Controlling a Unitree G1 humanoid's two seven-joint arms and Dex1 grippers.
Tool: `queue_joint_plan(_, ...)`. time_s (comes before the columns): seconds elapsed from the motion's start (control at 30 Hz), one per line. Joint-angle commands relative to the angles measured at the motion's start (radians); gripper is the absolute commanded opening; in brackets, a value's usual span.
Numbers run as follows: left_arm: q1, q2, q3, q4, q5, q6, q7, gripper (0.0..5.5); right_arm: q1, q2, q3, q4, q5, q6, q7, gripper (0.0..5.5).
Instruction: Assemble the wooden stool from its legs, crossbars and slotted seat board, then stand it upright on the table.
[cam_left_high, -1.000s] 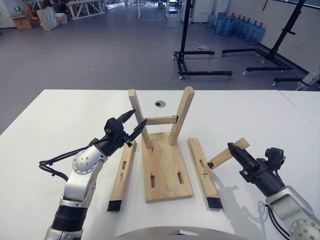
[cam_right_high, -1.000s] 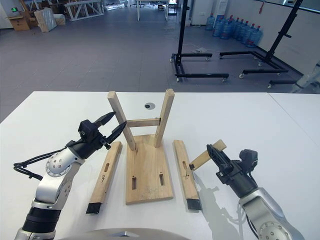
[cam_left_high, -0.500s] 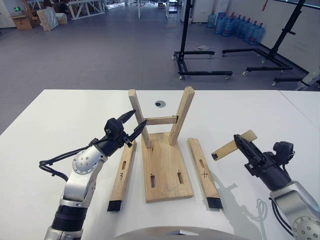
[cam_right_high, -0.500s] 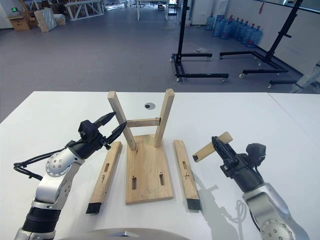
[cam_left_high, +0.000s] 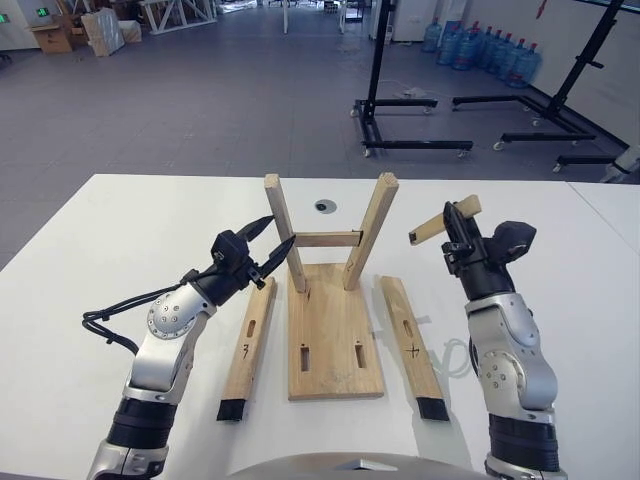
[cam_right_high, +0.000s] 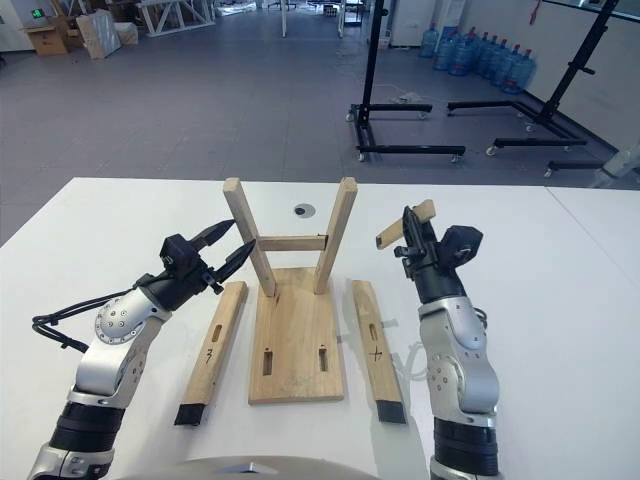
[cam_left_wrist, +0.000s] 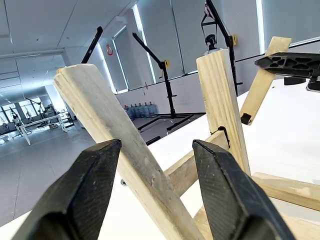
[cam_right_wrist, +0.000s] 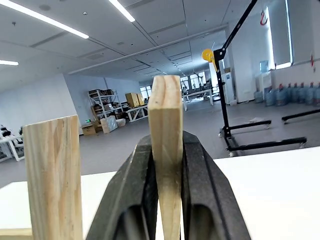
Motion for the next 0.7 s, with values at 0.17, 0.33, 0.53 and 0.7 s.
queue_joint_plan(0.17, 0.113, 0.029, 0.037, -0.105, 0.002, 0.029, 0.030, 2.62, 0.394, -0.110, -0.070, -0.329, 0.037, 0.131, 0.057, 0.38)
queue_joint_plan(0.33, 0.112, 0.019, 0.022, -0.115, 0.003, 0.050, 0.035, 2.62, 0.475, -0.079, 0.026, -0.373, 0.178, 0.216, 0.102, 0.38)
queue_joint_plan(0.53, 0.072, 0.031, 0.006, -0.086, -0.005, 0.059, 0.005, 2.62, 0.464, -0.024, 0.063, -0.324, 0.205, 0.211, 0.076, 0.38)
queue_joint_plan(0.7, 0.078, 0.038, 0.010, -0.086, -0.008, 0.058, -0.006, 2.62, 0.512, -0.004, 0.060, -0.329, 0.189, 0.193, 0.062, 0.38)
